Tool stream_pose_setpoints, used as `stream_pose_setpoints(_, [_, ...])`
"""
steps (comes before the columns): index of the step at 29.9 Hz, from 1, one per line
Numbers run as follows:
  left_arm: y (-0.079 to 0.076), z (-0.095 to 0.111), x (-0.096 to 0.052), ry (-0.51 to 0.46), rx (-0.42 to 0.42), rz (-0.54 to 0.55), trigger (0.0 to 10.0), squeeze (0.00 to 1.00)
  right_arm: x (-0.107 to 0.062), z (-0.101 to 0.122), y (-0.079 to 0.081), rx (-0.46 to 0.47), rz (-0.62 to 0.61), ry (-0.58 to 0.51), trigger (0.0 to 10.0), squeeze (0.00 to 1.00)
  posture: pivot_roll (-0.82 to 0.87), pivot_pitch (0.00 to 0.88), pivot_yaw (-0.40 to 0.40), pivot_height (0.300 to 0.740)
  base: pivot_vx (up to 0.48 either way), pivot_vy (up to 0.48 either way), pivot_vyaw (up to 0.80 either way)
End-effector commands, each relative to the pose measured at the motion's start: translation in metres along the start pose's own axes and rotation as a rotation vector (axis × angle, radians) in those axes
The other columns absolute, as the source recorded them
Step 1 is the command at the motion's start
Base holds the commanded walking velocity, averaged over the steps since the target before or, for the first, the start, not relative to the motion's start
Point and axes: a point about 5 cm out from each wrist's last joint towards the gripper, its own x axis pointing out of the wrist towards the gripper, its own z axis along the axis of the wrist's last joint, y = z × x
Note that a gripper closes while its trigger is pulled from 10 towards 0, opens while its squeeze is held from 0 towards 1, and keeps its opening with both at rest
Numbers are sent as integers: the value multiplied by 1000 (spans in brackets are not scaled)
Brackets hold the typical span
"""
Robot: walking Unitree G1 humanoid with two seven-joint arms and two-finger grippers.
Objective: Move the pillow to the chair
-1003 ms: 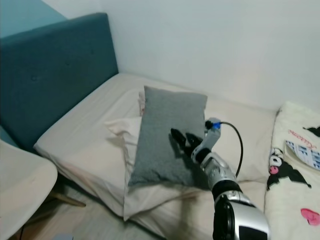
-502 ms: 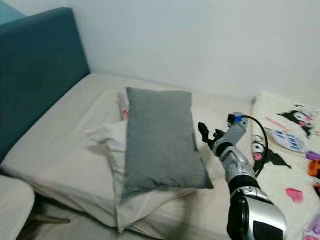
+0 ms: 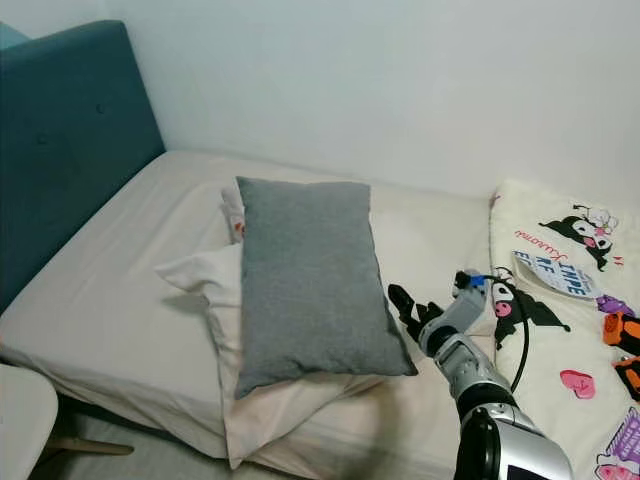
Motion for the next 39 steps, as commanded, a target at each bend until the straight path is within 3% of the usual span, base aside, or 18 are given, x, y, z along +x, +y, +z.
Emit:
stream_pose_setpoints(1, [1, -8, -2, 21, 17, 1, 10000, 0, -4, -17, -7, 31, -36, 52, 10000, 0, -91, 88, -34, 740, 0, 0, 0])
stream_pose_setpoints(5, [3, -12, -2, 27, 25, 4, 10000, 0, -6, -26, -7, 44, -23, 84, 10000, 0, -86, 101, -28, 740, 0, 0, 0])
stream_pose_setpoints(17, [15, -25, -5, 43, 63, 13, 10000, 0, 0, -59, 20, 105, 182, 197, 10000, 0, -45, 133, 1, 740, 0, 0, 0])
stream_pose_setpoints(26, [28, -25, -5, 40, 71, 28, 10000, 0, 1, -77, 28, 69, 169, 293, 10000, 0, -24, 152, 17, 740, 0, 0, 0])
stream_pose_setpoints(27, [29, -25, -5, 38, 70, 32, 10000, 0, 1, -80, 31, 50, 179, 317, 6980, 0, -20, 152, 16, 740, 0, 0, 0])
stream_pose_setpoints(29, [30, -24, -5, 38, 69, 35, 10000, 0, 2, -81, 32, 36, 189, 334, 6980, 0, -20, 152, 16, 740, 0, 0, 0])
stream_pose_setpoints(30, [31, -24, -5, 36, 67, 37, 10000, 0, 3, -80, 34, 44, 202, 327, 0, 0, -20, 151, 15, 740, 0, 0, 0])
stream_pose_setpoints(34, [31, -23, -4, 32, 62, 39, 10000, 0, 5, -73, 38, 54, 229, 293, 0, 0, -22, 144, 11, 740, 0, 0, 0])
stream_pose_setpoints(39, [26, -21, -4, 30, 60, 33, 10000, 0, 5, -74, 38, 3, 243, 311, 0, 0, -30, 136, 7, 740, 0, 0, 0])
